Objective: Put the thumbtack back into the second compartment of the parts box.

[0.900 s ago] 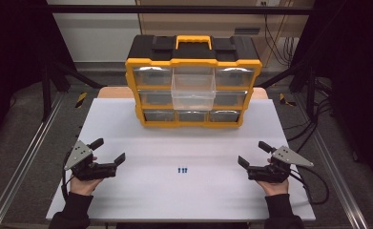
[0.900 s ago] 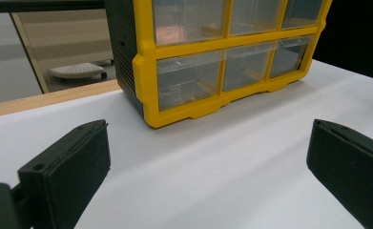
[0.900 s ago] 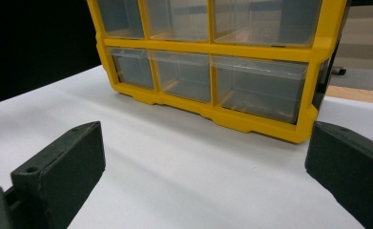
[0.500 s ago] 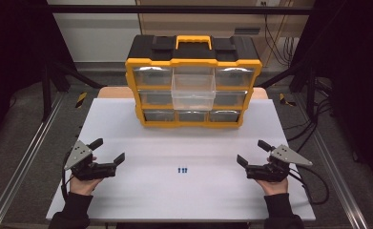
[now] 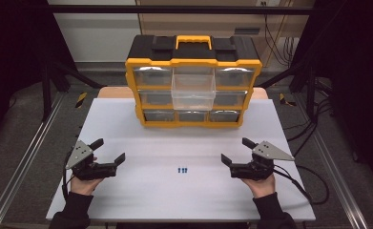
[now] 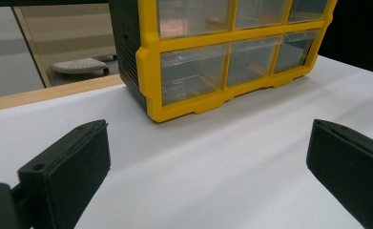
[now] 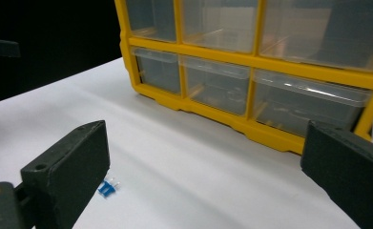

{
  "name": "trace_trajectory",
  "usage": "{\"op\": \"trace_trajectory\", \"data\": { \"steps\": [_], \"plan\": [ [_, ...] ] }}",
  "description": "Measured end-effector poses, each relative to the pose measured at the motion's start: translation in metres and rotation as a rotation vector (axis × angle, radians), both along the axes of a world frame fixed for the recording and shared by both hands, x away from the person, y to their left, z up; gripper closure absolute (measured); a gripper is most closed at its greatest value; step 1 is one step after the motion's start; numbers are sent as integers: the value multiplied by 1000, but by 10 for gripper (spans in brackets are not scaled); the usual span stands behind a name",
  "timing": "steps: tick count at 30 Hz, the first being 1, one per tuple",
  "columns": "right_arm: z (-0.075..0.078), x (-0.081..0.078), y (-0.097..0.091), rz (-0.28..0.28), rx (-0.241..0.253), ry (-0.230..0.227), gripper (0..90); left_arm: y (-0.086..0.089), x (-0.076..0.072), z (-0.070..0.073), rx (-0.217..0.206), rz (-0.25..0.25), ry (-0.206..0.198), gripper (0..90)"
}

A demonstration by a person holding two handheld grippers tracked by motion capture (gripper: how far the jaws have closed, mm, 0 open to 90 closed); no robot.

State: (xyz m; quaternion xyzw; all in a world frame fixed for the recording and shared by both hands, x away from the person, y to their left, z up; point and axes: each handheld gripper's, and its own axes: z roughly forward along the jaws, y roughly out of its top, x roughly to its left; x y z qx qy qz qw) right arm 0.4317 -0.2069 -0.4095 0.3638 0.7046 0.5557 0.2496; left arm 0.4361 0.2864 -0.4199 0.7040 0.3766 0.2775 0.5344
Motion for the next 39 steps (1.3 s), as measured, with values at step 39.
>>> {"op": "trace_trajectory", "data": {
  "steps": [39],
  "plan": [
    [-35,20,112,67,-210,166,186,-1,2,-4,4,4,14,6]
  ]
}}
